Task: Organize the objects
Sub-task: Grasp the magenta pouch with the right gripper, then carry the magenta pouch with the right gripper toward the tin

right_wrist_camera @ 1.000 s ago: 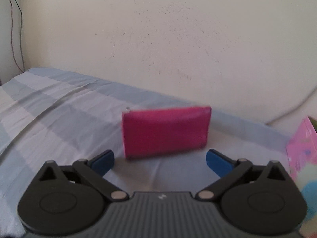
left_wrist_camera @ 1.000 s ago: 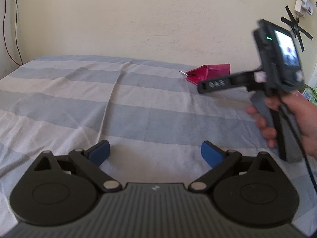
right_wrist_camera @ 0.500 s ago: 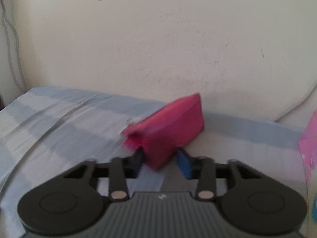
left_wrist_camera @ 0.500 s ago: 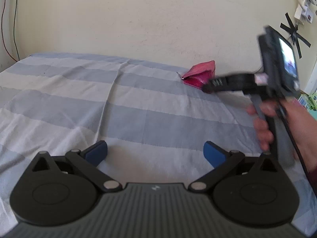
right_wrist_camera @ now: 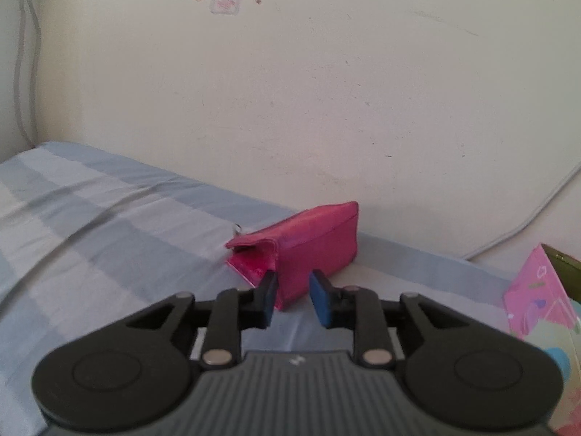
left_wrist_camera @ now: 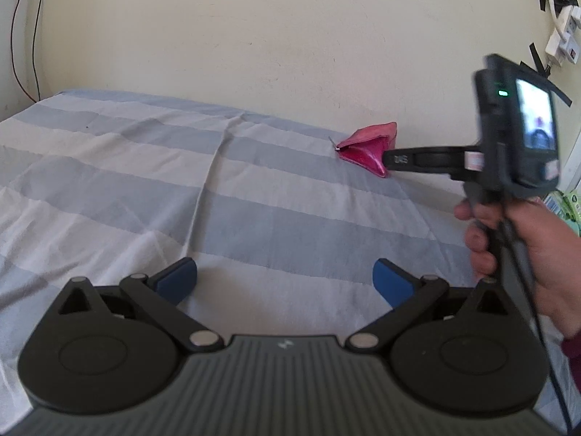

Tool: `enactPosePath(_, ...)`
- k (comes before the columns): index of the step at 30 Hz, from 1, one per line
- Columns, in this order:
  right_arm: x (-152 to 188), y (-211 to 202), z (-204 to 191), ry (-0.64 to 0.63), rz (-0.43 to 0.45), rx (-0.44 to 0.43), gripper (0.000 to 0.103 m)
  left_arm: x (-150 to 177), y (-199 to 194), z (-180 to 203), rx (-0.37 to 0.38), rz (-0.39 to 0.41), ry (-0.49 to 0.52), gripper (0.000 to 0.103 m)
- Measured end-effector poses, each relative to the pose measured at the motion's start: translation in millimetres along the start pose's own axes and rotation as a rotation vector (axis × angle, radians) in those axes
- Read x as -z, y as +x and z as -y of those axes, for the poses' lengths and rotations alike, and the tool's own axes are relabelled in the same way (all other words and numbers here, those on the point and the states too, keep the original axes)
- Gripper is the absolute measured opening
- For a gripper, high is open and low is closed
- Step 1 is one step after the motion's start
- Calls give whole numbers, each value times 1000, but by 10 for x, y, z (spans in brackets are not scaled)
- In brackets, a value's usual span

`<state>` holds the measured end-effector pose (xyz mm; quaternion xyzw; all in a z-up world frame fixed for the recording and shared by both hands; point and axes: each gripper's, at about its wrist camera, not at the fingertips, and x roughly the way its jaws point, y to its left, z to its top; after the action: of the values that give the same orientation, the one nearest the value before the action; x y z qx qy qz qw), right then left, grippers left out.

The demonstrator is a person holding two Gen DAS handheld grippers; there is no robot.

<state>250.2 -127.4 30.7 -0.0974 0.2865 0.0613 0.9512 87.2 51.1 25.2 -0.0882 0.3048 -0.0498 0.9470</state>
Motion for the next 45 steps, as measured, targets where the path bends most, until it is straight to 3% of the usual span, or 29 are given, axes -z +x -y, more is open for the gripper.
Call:
enactPosePath(1, -9, 30, -1, 4, -9, 6, 8, 0, 2, -8, 3, 1, -3, 103)
enactPosePath(2, -7, 54, -2, 5, -30, 17, 4, 1, 0, -14, 6, 2, -5, 103)
enactPosePath(6, 116, -79, 11, -38, -32, 20, 3, 1, -11, -31, 12, 3, -8, 103)
enactPosePath(12, 165, -393, 60, -103, 1, -60, 5, 6, -20, -29, 2, 1, -2, 103)
enactPosePath(15, 79, -350, 25, -101, 51, -39, 49, 9, -14, -9, -5, -1, 8, 103)
enactPosePath(22, -78, 110, -38, -39, -9, 18, 39, 1, 1, -32, 9, 0, 2, 103)
enactPosePath(23, -90, 160, -36, -36, -15, 21, 35, 1, 2, -32, 10, -1, 3, 103)
enactPosePath(24, -99, 218, -41, -41, -29, 32, 18, -1, 1, -35, 12, -2, 4, 103)
enactPosePath(25, -98, 241, -42, -45, -32, 57, 13, -3, 0, -42, 14, -2, 4, 103)
enactPosePath(29, -21, 117, 26, -49, -11, 80, 10, -8, -10, -50, 17, -3, 2, 103)
enactPosePath(32, 116, -164, 95, -61, 4, 53, 9, -6, -21, -62, 23, -1, -8, 103)
enactPosePath(37, 641, -1046, 295, -73, 13, -62, 10, 1, -47, -110, 58, 7, -38, 103)
enactPosePath(40, 1060, -1690, 486, -82, 16, -129, 10, 10, -63, -100, 118, 4, -34, 103)
enactPosePath(45, 1740, -2670, 952, -128, 43, -198, 11, 79, -150, 167, 255, -21, 60, 103)
